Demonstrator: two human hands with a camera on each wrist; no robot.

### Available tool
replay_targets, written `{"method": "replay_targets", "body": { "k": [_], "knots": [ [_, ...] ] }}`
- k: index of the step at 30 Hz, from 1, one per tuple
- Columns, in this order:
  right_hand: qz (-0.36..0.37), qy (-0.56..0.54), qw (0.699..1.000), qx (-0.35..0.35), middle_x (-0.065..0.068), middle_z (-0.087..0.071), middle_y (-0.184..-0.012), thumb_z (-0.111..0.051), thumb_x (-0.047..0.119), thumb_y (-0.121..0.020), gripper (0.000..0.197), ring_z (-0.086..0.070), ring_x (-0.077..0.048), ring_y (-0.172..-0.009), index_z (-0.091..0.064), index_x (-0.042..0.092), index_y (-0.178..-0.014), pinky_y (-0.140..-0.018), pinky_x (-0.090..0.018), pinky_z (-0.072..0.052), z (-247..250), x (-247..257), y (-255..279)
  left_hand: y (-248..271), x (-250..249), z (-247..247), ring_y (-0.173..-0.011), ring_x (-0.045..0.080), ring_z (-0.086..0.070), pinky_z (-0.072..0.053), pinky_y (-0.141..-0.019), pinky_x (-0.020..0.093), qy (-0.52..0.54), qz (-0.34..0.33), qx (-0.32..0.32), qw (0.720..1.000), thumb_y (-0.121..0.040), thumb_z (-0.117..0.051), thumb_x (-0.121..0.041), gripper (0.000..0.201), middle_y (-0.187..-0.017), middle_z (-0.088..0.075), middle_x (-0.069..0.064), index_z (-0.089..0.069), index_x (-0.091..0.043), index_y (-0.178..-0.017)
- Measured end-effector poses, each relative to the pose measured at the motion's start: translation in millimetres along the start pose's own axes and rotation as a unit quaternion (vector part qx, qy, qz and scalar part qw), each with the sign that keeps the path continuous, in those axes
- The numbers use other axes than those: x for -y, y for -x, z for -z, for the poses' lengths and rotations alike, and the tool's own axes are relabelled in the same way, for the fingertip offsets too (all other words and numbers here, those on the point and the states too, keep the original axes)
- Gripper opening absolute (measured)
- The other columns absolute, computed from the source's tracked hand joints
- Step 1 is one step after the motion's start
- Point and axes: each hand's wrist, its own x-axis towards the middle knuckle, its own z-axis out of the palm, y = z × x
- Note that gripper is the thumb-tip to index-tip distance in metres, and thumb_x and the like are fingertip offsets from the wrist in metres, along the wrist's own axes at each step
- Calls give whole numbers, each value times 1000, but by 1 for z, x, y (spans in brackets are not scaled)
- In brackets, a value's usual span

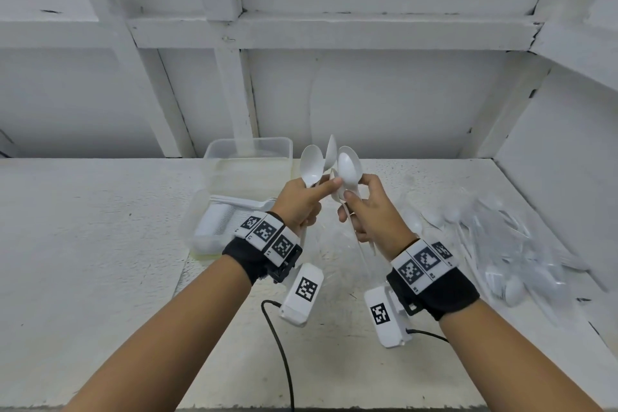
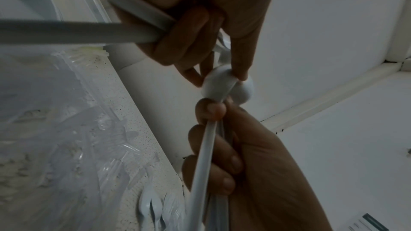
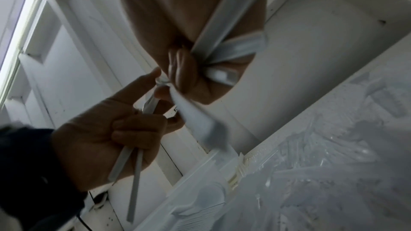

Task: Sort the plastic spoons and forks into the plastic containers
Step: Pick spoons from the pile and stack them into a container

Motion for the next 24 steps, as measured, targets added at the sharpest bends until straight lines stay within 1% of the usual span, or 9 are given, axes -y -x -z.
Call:
{"method": "replay_targets", "body": {
  "k": [3, 5, 7, 11, 14, 17, 20, 22, 24],
  "knots": [
    [-2, -12, 1000, 12, -6, -57, -69, -39, 21, -100, 11, -29, -4, -35, -36, 16, -109, -36, -16, -23, -3, 2, 2, 1, 0, 1, -35, 5, -22, -16, -35, 15, 8, -11, 5, 1000, -86, -64, -21, 15, -66, -40, 3, -58, -11, -95],
    [2, -8, 1000, 8, -8, -61, -72, -40, 23, -100, 12, -32, -5, -36, -37, 15, -108, -36, -17, -25, -5, 4, 4, 2, -1, 2, -34, 5, -22, -16, -36, 15, 11, -18, 2, 1000, -87, -64, -20, 10, -57, -42, -2, -58, -12, -85],
    [9, 2, 1000, 5, -10, -65, -77, -41, 25, -99, 12, -36, -7, -37, -39, 17, -107, -38, -19, -28, -6, 6, 5, 1, 0, 2, -35, 6, -23, -16, -36, 16, 14, -19, -8, 1000, -86, -65, -20, 13, -52, -44, -5, -57, -15, -76],
    [32, 62, 997, -37, -10, -65, -85, -38, 23, -100, 11, -47, -10, -41, -39, 20, -110, -39, -23, -39, -7, 5, 6, -1, 3, 3, -36, 7, -25, -19, -36, 16, 30, -15, -36, 999, -85, -66, -23, 17, -76, -49, 14, -58, -13, -74],
    [46, 154, 984, -83, -11, -62, -88, -36, 22, -100, 16, -54, -13, -48, -38, 19, -116, -43, -26, -48, -7, 0, 4, -2, 4, 3, -36, 6, -24, -19, -37, 17, 34, -26, -51, 998, -85, -65, -25, 19, -86, -51, 17, -61, -16, -69],
    [60, 284, 953, -83, -10, -63, -86, -34, 23, -100, 27, -60, -22, -69, -39, 14, -125, -60, -32, -49, -6, -6, 1, -4, 5, 4, -35, 6, -23, -18, -38, 18, 26, -32, -52, 998, -87, -64, -25, 21, -87, -53, 17, -61, -18, -67],
    [81, 382, 918, -71, -16, -64, -97, -30, 21, -101, 32, -61, -30, -87, -39, 8, -129, -68, -32, -43, -7, -6, 2, -5, 6, 3, -34, 6, -23, -19, -38, 18, 15, -30, -55, 998, -88, -63, -23, 22, -84, -55, 17, -59, -17, -67],
    [89, 376, 920, -62, -14, -63, -103, -29, 18, -101, 35, -60, -26, -91, -39, 9, -133, -70, -29, -41, -8, -6, 2, -6, 7, 3, -33, 6, -23, -18, -37, 17, 21, -28, -62, 997, -87, -63, -22, 22, -74, -52, 14, -57, -14, -68],
    [90, 339, 935, -48, -12, -62, -107, -28, 18, -101, 38, -56, -21, -89, -37, 12, -138, -73, -29, -41, -9, -6, 3, -7, 8, 4, -33, 6, -23, -18, -36, 16, 24, -24, -70, 997, -86, -65, -21, 21, -64, -39, 7, -52, -13, -71]
  ]
}}
